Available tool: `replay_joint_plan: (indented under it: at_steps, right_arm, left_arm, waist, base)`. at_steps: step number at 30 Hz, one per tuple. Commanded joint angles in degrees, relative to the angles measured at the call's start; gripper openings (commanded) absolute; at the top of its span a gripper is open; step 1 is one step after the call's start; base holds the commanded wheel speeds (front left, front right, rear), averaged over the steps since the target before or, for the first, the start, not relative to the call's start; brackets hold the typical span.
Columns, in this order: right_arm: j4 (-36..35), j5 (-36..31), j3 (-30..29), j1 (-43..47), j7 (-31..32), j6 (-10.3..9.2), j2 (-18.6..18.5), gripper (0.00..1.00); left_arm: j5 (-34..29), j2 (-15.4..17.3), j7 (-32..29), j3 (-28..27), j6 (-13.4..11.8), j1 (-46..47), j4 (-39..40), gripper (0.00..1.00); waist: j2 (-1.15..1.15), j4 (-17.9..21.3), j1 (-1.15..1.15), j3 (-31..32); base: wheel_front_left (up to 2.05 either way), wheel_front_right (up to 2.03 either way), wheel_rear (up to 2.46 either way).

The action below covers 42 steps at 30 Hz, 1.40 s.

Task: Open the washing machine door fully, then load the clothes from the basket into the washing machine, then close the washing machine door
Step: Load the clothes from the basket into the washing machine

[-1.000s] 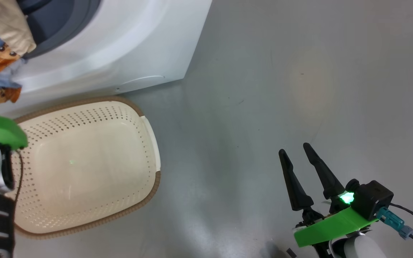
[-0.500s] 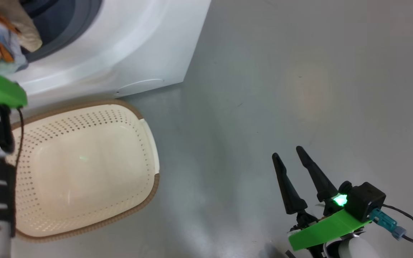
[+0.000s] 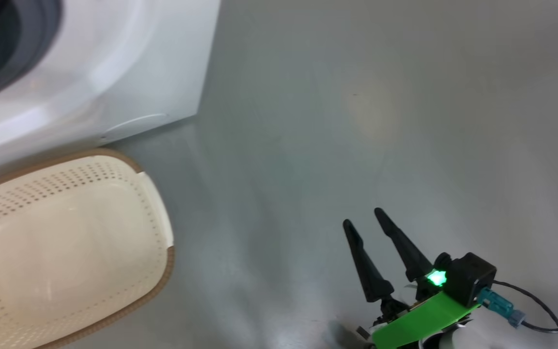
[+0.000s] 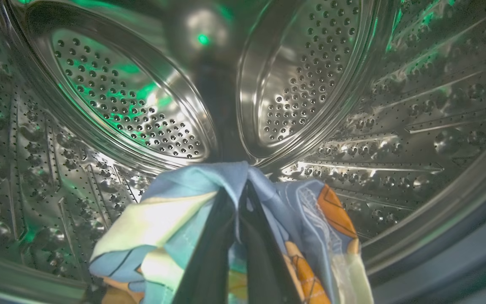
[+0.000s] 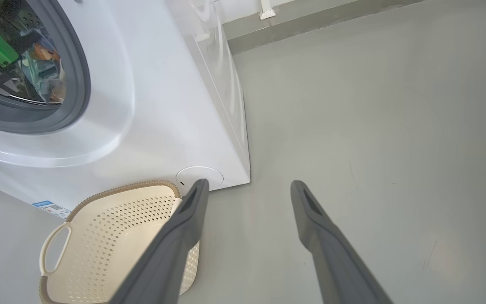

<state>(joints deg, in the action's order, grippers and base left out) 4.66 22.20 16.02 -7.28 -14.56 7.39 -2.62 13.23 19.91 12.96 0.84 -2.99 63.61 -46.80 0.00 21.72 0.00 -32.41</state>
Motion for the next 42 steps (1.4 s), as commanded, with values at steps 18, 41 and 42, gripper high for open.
replay_joint_plan:
  at_steps: [18, 41, 42]
  right_arm:
    - [-1.48, 1.94, 6.18, 3.38, -0.44, 0.1, -0.26, 1.0]
    - [-1.19, 3.34, 6.76, 1.9, -0.44, 0.1, -0.26, 1.0]
    - [-1.14, 3.39, 6.75, 1.88, -0.44, 0.1, -0.26, 1.0]
  left_arm:
    - [-1.99, 11.01, 1.52, -0.82, -2.05, 18.55, -11.67, 0.0]
    - [-8.05, 10.93, -2.04, 6.15, -1.72, 24.45, -17.62, 1.0]
    - [-8.5, 10.81, -2.16, 6.77, -1.7, 24.67, -18.09, 1.0]
  waist:
    - [0.0, 8.27, 0.0, -6.78]
    - [0.0, 7.12, 0.0, -7.92]
    - [0.0, 7.05, 0.0, -7.78]
  base:
    - [0.0, 0.0, 0.0]
    - [0.0, 0.0, 0.0]
    - [0.0, 0.0, 0.0]
